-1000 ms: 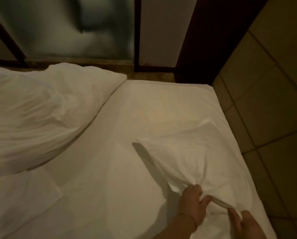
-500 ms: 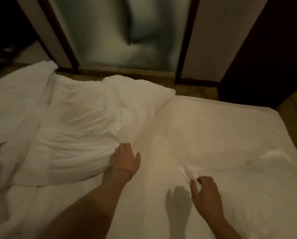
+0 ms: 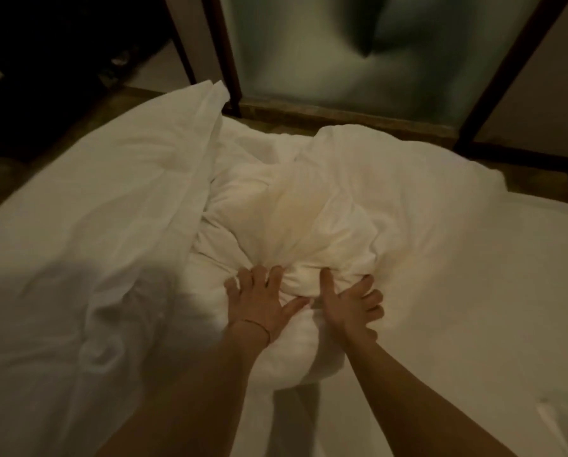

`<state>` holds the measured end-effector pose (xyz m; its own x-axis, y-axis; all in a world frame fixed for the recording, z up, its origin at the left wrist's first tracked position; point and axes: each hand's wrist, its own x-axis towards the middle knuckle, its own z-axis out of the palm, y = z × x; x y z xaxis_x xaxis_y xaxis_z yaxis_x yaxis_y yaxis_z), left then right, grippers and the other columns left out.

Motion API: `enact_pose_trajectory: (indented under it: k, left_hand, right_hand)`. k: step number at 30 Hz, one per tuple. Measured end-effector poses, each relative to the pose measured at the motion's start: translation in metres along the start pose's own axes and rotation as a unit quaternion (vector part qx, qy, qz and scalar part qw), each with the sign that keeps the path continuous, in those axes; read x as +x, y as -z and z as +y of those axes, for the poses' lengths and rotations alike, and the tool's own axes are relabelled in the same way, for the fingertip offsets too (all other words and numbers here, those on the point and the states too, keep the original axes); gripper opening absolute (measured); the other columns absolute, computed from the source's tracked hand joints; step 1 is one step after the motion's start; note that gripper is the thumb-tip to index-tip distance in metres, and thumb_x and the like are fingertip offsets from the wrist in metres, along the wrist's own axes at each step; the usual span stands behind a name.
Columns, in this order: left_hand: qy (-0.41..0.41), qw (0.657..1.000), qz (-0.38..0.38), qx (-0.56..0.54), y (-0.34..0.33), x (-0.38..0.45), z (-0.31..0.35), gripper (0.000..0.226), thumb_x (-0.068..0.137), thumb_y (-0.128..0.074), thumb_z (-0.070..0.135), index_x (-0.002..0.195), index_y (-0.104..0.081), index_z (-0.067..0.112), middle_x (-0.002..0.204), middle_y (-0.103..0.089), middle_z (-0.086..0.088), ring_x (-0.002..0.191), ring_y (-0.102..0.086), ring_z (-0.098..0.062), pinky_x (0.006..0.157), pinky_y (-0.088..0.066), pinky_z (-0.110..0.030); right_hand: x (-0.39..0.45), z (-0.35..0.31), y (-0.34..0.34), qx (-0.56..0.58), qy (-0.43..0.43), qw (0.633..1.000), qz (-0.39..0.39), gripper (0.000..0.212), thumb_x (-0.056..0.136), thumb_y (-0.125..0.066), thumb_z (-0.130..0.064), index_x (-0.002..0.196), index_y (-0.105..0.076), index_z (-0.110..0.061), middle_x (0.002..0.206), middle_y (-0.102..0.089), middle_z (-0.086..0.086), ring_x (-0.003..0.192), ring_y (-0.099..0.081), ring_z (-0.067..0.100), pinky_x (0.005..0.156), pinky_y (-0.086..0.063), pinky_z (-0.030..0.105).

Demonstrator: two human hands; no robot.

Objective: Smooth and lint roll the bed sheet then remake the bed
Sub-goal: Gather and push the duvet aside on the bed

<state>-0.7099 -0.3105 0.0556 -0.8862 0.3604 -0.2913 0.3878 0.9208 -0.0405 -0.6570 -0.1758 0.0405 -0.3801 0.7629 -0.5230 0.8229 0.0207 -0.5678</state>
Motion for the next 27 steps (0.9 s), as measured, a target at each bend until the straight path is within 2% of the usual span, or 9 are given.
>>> enact_pose_trajectory:
  k: [5, 8, 12, 16, 19, 21, 23, 25, 27]
  left_hand:
    - [-0.017, 0.997, 0.066, 0.021, -0.001, 0.015, -0.011, 0.072, 0.088, -0.010, 0.078, 0.120, -0.054, 0.031, 0.124, -0.062, 0.001, 0.113, -0.053, -0.029, 0.097, -0.031, -0.047]
    - [-0.003, 0.998, 0.053, -0.022, 0.012, 0.006, -0.012, 0.077, 0.086, -0.003, 0.078, 0.099, -0.060, 0.028, 0.098, -0.071, 0.000, 0.099, -0.064, -0.027, 0.091, -0.036, -0.042]
    - [0.034, 0.987, 0.051, -0.148, 0.044, -0.017, -0.019, 0.083, 0.081, 0.001, 0.078, 0.090, -0.061, 0.023, 0.094, -0.071, -0.005, 0.092, -0.066, -0.029, 0.084, -0.047, -0.038]
    - [0.080, 0.947, 0.132, -0.282, 0.105, -0.046, -0.037, 0.079, 0.080, -0.009, 0.082, 0.075, -0.059, 0.022, 0.084, -0.069, -0.005, 0.083, -0.064, -0.029, 0.075, -0.050, -0.037]
    - [0.087, 0.922, 0.195, -0.323, 0.163, -0.062, -0.081, 0.071, 0.080, -0.019, 0.083, 0.067, -0.051, 0.020, 0.071, -0.064, 0.000, 0.075, -0.062, -0.028, 0.072, -0.050, -0.038]
    - [0.079, 0.925, 0.273, -0.252, 0.200, -0.064, -0.124, 0.065, 0.084, -0.025, 0.081, 0.078, -0.058, 0.025, 0.080, -0.066, 0.005, 0.082, -0.062, -0.024, 0.076, -0.049, -0.038]
    - [0.116, 0.933, 0.305, -0.154, 0.229, -0.062, -0.172, 0.062, 0.086, -0.033, 0.080, 0.110, -0.063, 0.032, 0.116, -0.065, 0.004, 0.108, -0.058, -0.024, 0.093, -0.045, -0.043]
    - [0.210, 0.950, 0.192, -0.131, 0.238, -0.058, -0.223, 0.083, 0.079, -0.029, 0.090, 0.145, -0.040, 0.041, 0.154, -0.039, 0.003, 0.142, -0.031, -0.032, 0.112, -0.027, -0.056]
    - [0.286, 0.941, 0.050, -0.175, 0.223, -0.058, -0.268, 0.104, 0.066, -0.022, 0.101, 0.155, -0.008, 0.049, 0.167, -0.008, 0.004, 0.151, -0.004, -0.041, 0.115, -0.008, -0.069]
  right_hand:
    - [0.005, 0.009, -0.016, 0.024, 0.032, 0.995, 0.089, 0.075, 0.083, -0.047, -0.073, 0.131, -0.037, -0.016, 0.130, -0.043, 0.013, 0.123, -0.036, 0.035, 0.101, -0.028, 0.053]
    - [-0.004, 0.009, -0.002, 0.035, 0.108, 0.990, 0.087, 0.057, 0.092, -0.039, -0.067, 0.109, -0.048, -0.013, 0.101, -0.060, 0.008, 0.100, -0.056, 0.035, 0.086, -0.045, 0.045]
    - [-0.038, -0.022, 0.039, 0.106, 0.203, 0.972, 0.057, 0.057, 0.097, -0.033, -0.061, 0.079, -0.051, -0.010, 0.071, -0.056, 0.000, 0.071, -0.056, 0.022, 0.066, -0.040, 0.035]
    - [-0.082, -0.087, 0.086, 0.167, 0.328, 0.927, 0.075, 0.055, 0.099, -0.043, -0.052, 0.063, -0.043, -0.009, 0.057, -0.046, -0.001, 0.053, -0.042, 0.010, 0.052, -0.034, 0.026]
    - [-0.123, -0.143, 0.106, 0.138, 0.421, 0.894, 0.061, 0.055, 0.100, -0.045, -0.047, 0.059, -0.045, -0.009, 0.052, -0.044, -0.002, 0.048, -0.040, 0.010, 0.049, -0.034, 0.027]
    - [-0.148, -0.174, 0.106, 0.085, 0.467, 0.878, 0.055, 0.058, 0.100, -0.042, -0.050, 0.059, -0.048, -0.008, 0.052, -0.047, 0.001, 0.048, -0.043, 0.013, 0.052, -0.039, 0.033]
    - [-0.168, -0.199, 0.099, 0.039, 0.485, 0.872, 0.052, 0.060, 0.099, -0.036, -0.055, 0.061, -0.049, -0.010, 0.053, -0.048, 0.002, 0.050, -0.046, 0.015, 0.055, -0.043, 0.035]
    - [-0.182, -0.217, 0.083, 0.027, 0.473, 0.879, 0.050, 0.059, 0.097, -0.033, -0.059, 0.064, -0.049, -0.014, 0.057, -0.051, 0.001, 0.054, -0.051, 0.015, 0.060, -0.049, 0.036]
    - [-0.192, -0.227, 0.059, 0.021, 0.445, 0.894, 0.037, 0.056, 0.096, -0.030, -0.062, 0.071, -0.051, -0.017, 0.065, -0.056, 0.000, 0.063, -0.057, 0.018, 0.069, -0.052, 0.039]
